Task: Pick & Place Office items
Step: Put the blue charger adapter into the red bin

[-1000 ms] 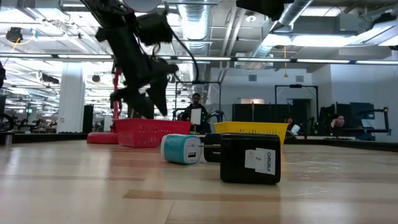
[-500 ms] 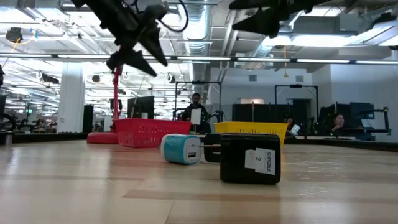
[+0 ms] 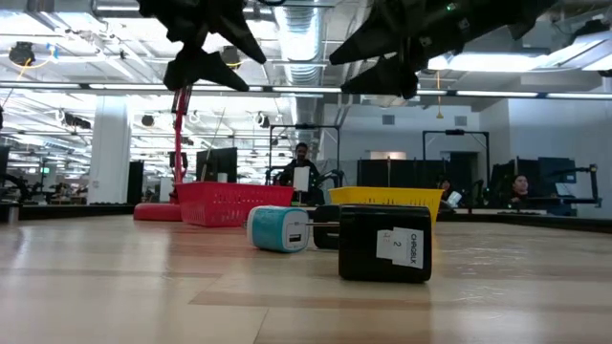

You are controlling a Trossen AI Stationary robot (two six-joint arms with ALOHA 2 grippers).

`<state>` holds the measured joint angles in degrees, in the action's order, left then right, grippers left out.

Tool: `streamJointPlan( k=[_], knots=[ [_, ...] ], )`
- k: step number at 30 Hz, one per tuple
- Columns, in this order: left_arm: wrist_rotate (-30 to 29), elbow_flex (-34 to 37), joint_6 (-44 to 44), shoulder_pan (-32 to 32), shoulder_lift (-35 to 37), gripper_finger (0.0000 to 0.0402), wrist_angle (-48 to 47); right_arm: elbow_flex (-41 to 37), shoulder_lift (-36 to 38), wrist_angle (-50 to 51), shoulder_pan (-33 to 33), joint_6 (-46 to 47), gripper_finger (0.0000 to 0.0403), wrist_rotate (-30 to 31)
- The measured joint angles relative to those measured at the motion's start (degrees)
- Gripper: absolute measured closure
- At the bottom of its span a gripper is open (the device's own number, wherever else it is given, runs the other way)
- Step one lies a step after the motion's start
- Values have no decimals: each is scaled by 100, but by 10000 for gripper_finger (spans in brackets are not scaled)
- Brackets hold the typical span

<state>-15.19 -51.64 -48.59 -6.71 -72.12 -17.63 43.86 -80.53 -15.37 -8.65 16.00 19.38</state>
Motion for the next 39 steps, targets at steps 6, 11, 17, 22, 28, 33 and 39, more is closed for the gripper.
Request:
streamJointPlan(
  k=[6, 11, 17, 22, 28, 33, 39],
  knots=[
    [56, 0, 164, -303, 0, 132, 14, 292, -327, 750, -373, 431, 91, 2],
    [57, 0, 162, -473, 0, 96, 24, 522, -835, 955, -722, 831, 91, -1],
    [60, 0, 239, -618, 0, 89, 14, 791, -1465, 1082, -1087, 1454, 91, 15],
    [62, 0, 485, -779, -2, 98, -6, 1221, -1784, 1879, -1165, 2586, 91, -20],
    [64, 0, 487, -836, -2, 99, 24, 1587, -1818, 2685, -910, 4713, 91, -744],
    [64, 0, 487, -836, -2, 101, 20, 1604, -1832, 2694, -608, 6184, 91, -1836],
    [409, 0, 544, -836, -2, 100, -13, 1597, -1987, 2511, -759, 5820, 91, -1942]
  ],
)
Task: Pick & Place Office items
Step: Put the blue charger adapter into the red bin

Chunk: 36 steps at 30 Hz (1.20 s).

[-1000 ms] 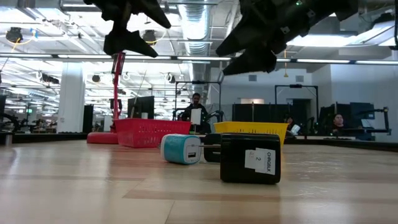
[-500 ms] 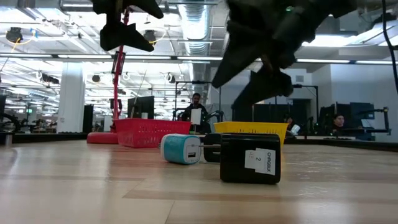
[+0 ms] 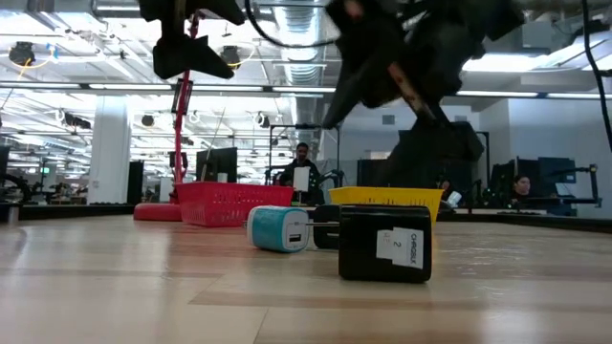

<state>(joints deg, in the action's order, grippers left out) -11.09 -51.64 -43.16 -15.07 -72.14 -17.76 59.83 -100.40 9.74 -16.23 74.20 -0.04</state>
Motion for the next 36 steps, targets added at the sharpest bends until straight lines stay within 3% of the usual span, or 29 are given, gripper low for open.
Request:
streamJointPlan(
  k=[7, 13, 17, 22, 26, 36],
  knots=[
    [296, 0, 1287, -182, 0, 103, -65, 0, 0, -114, -425, -1029, 91, 454],
    [262, 2, 2668, -445, -253, 103, -13, 0, 0, 32, -637, -1179, 91, 512],
    [256, 3, 2964, -486, -750, 103, 430, -2, 154, 504, -641, -1269, 91, 854],
    [256, 2, 3247, -479, -1595, 103, 1640, 0, 663, 1356, -937, -1332, 91, 1644],
    [362, 4, 4065, -443, -2052, 103, 1851, 0, 1149, 2042, -1278, -1456, 91, 1863],
    [1301, 0, 4450, -74, -2886, 103, 2732, -333, 2406, 2580, -2145, -997, 91, 3206]
  ],
)
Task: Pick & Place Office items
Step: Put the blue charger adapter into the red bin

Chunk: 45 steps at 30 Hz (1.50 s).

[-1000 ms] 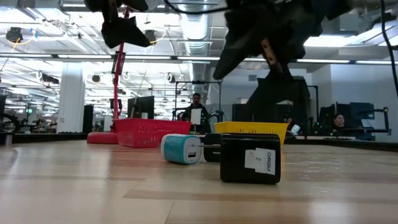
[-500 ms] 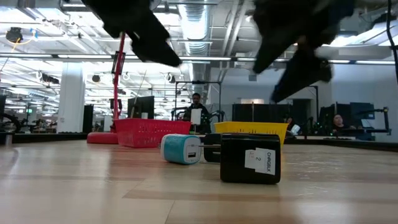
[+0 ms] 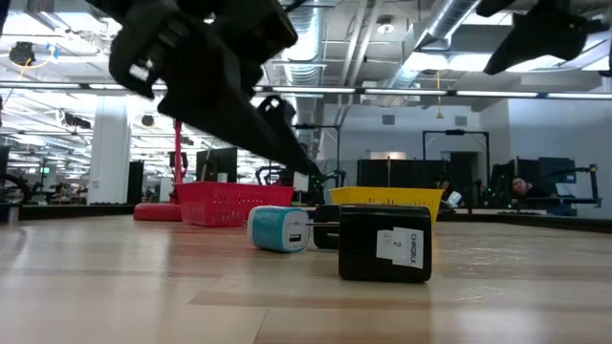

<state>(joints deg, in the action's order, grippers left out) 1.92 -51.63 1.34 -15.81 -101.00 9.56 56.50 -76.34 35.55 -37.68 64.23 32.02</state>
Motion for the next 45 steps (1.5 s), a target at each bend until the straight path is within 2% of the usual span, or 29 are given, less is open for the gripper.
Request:
streamJointPlan(
  k=[8, 18, 36, 45],
  knots=[
    [415, -6, 878, 109, -241, 103, -118, -362, 296, 12, -91, 526, 91, 147],
    [550, 8, 875, 111, -700, 110, -168, -434, 286, -156, -89, 476, 91, 148],
    [533, 4, 870, 111, -715, 203, -9, -432, 285, -170, 114, 476, 91, 148],
    [505, 4, 866, 111, -647, 275, -88, -430, 285, -157, 223, 415, 91, 145]
  ],
)
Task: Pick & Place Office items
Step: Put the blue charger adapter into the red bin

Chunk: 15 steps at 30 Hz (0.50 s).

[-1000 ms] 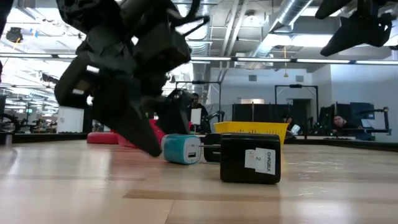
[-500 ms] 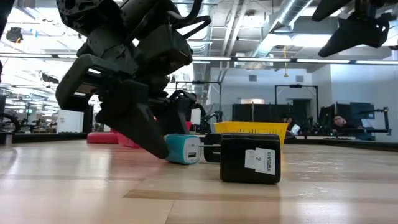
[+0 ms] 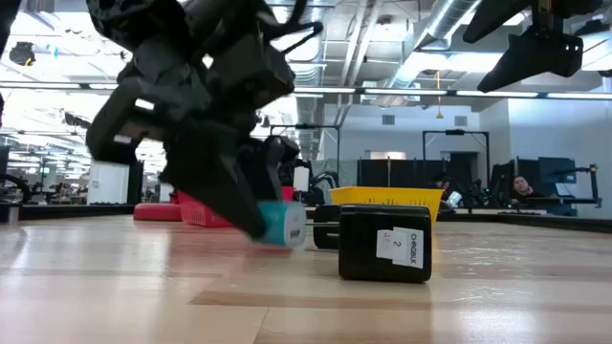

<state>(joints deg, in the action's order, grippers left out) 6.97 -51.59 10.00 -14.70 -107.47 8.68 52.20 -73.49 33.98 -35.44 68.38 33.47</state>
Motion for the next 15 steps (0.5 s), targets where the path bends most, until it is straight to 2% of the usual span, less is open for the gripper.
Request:
streamJointPlan(
  k=[3, 6, 10, 15],
  knots=[
    [-228, -2, -148, 11, 216, 275, -130, 0, 0, 23, 0, 1, 91, 0],
    [-406, -1, -656, 101, 500, 269, -455, 0, 0, 49, 0, -35, 91, 0],
    [-461, 0, -1892, 406, 1016, 258, -858, 2, 0, 67, 2, -151, 91, 0],
    [-872, -2, -3241, 932, 1687, 273, -1547, 2, 0, 98, 122, -182, 91, 0]
  ],
)
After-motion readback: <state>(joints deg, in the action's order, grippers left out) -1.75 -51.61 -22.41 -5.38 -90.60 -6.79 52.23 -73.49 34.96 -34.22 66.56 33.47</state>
